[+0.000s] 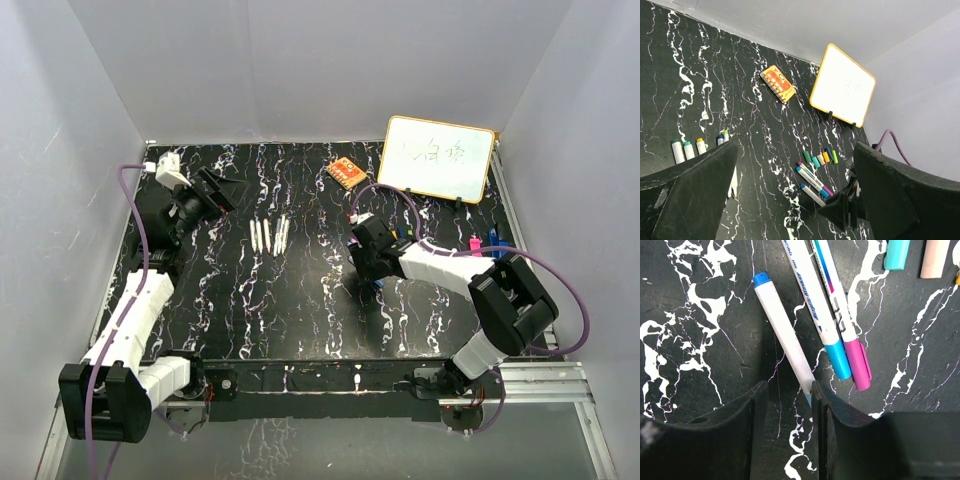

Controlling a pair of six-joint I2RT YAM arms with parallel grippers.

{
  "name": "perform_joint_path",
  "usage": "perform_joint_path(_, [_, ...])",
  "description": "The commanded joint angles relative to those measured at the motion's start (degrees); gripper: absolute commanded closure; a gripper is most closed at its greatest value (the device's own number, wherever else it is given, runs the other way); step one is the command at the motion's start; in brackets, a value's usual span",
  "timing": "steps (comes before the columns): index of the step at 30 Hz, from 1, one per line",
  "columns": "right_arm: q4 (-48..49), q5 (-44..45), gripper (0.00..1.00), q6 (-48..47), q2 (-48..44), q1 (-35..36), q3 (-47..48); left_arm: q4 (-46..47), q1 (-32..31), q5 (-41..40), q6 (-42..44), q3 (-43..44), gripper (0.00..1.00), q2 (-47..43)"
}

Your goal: Open the pen caps

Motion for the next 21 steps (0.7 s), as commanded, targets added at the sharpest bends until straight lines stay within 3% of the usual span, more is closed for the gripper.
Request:
perform_joint_path(1, [2.4,-0.7,0.64,1.0,0.9,-0.6,-0.6,0.6,0.2,0.0,0.5,0.8,0.01,-2.0])
perform_joint_path(14, [4.1,-3.6,0.70,0.5,3.9,-0.6,0.0,1.4,0.2,1.2,-0.7,0.1,0.01,-1.8])
perform_joint_path(21, [4.8,-5.3,0.93,-0.3,5.7,-0.6,1.3,4.9,-0.2,5.2,-5.3,-3.6,0.02,-1.3])
